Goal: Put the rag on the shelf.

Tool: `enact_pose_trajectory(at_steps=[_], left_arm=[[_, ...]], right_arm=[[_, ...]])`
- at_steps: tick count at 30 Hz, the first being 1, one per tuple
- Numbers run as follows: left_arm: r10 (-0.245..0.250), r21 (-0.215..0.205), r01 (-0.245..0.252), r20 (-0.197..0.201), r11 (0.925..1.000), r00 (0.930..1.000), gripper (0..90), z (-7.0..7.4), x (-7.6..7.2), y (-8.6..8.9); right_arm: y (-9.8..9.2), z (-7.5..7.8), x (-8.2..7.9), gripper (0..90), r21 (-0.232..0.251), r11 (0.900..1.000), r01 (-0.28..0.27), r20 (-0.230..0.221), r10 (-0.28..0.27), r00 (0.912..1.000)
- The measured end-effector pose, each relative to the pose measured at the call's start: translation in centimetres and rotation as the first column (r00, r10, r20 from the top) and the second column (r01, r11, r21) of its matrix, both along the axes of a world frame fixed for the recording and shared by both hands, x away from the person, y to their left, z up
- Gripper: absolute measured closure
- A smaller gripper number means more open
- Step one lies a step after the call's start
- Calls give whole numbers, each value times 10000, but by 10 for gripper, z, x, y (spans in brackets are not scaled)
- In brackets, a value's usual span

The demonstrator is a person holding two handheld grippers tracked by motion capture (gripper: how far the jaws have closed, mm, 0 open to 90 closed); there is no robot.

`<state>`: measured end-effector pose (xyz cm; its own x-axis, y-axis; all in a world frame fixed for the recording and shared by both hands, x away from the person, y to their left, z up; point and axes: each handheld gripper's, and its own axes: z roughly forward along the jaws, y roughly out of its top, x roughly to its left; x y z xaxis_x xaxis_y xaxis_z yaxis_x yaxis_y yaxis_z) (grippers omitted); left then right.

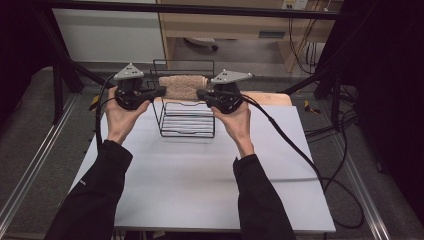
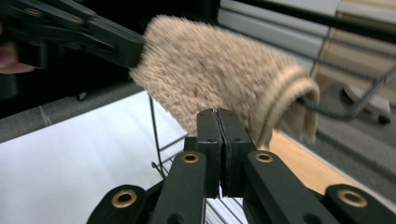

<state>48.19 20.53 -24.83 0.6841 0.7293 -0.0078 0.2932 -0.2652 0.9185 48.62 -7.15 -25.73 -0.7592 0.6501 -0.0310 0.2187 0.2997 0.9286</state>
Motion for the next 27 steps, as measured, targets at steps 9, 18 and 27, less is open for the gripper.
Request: enact_pose_trajectory(at_steps=[9, 18, 27], left_arm=[[241, 85, -240, -21, 9997, 9997, 899, -13, 9, -3], [224, -172, -224, -27, 9996, 9997, 851, -12, 3, 1], [278, -42, -279, -339, 9996, 9990, 652, -24, -12, 15]], right_arm=[[-1, -17, 12, 888, 63, 9980, 629, -208, -628, 9978], [-9, -12, 3, 805, 366, 9980, 506, 42, -508, 9987], [-28, -13, -13, 645, 626, 9970, 457, -137, -450, 9989]])
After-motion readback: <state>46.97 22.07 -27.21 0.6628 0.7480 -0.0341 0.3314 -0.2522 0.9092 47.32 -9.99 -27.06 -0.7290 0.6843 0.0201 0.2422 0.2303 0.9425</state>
